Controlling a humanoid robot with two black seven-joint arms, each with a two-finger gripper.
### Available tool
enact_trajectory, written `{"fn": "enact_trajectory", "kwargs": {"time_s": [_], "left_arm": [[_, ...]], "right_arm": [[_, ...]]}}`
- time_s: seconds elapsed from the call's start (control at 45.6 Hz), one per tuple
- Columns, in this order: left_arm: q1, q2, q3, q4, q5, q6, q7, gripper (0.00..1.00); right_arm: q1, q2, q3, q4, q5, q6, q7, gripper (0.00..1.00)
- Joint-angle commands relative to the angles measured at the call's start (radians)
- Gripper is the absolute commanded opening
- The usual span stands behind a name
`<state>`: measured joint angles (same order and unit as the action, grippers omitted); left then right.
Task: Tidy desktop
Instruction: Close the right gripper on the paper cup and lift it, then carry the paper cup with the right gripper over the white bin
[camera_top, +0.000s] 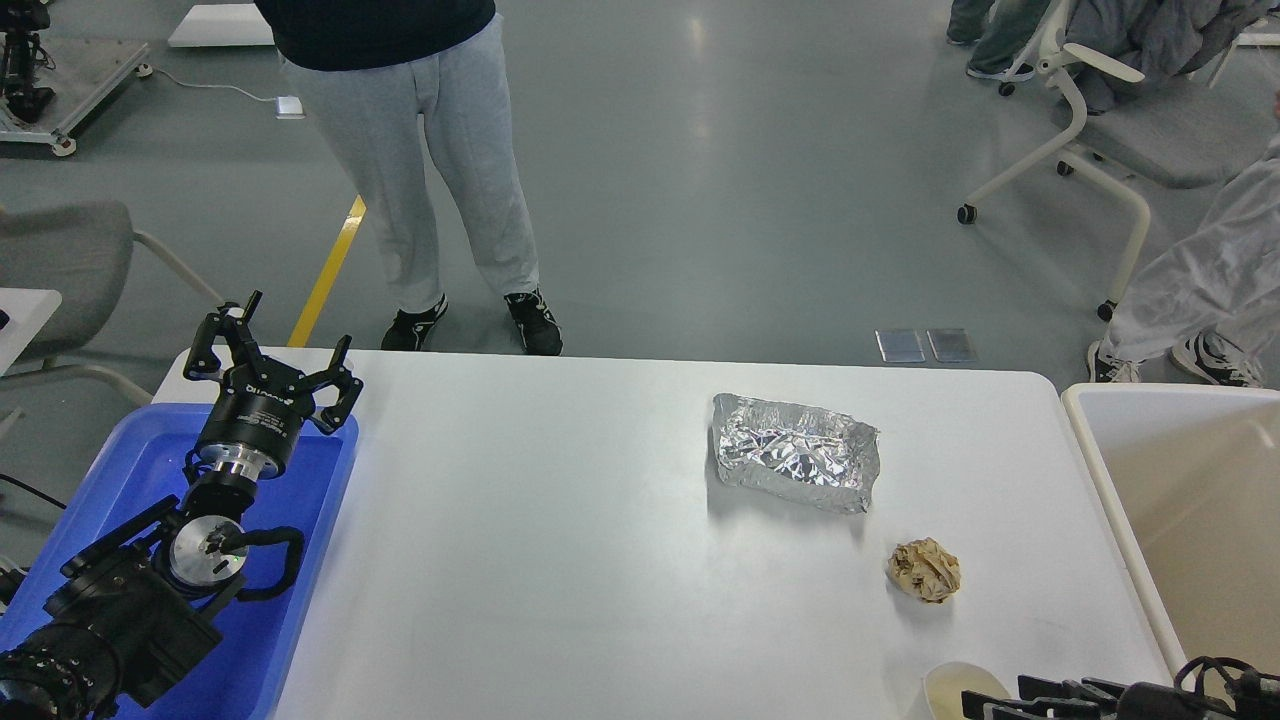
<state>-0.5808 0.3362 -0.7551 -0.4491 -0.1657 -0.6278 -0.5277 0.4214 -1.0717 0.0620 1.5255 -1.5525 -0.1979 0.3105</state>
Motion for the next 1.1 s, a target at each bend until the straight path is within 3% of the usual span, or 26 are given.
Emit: {"fn": "enact_trajectory", "kwargs": {"time_s": [0.0,0.066,0.088,0.68,1.075], "left_arm": [[-0.001,0.0,-0.001,0.0,0.0,0.0,0.0,1.0],[-0.001,0.0,0.0,0.0,0.0,0.0,0.0,1.0],[-0.001,0.0,-0.001,0.0,0.0,-0.001,0.0,1.0],[-0.001,0.0,-0.001,0.001,0.0,0.0,0.0,1.0],[-0.001,0.0,-0.001,0.001,0.0,0.0,0.0,1.0]], "right_arm": [[0.013,0.022,-0.045,-0.048,-0.044,-0.072,-0.001,0.23],[0.022,0.021,-0.047,-0.054,-0.046,-0.054,-0.001,0.02],[0.022,0.018,-0.047,-0.053,-0.047,-0.052,-0.001,0.0],[0.106,-0.024,-0.042,-0.042,0.02,-0.057,-0.001,0.0],[0.258,-0.16,-0.03,0.022,0.112,-0.051,0.001,0.0]]}}
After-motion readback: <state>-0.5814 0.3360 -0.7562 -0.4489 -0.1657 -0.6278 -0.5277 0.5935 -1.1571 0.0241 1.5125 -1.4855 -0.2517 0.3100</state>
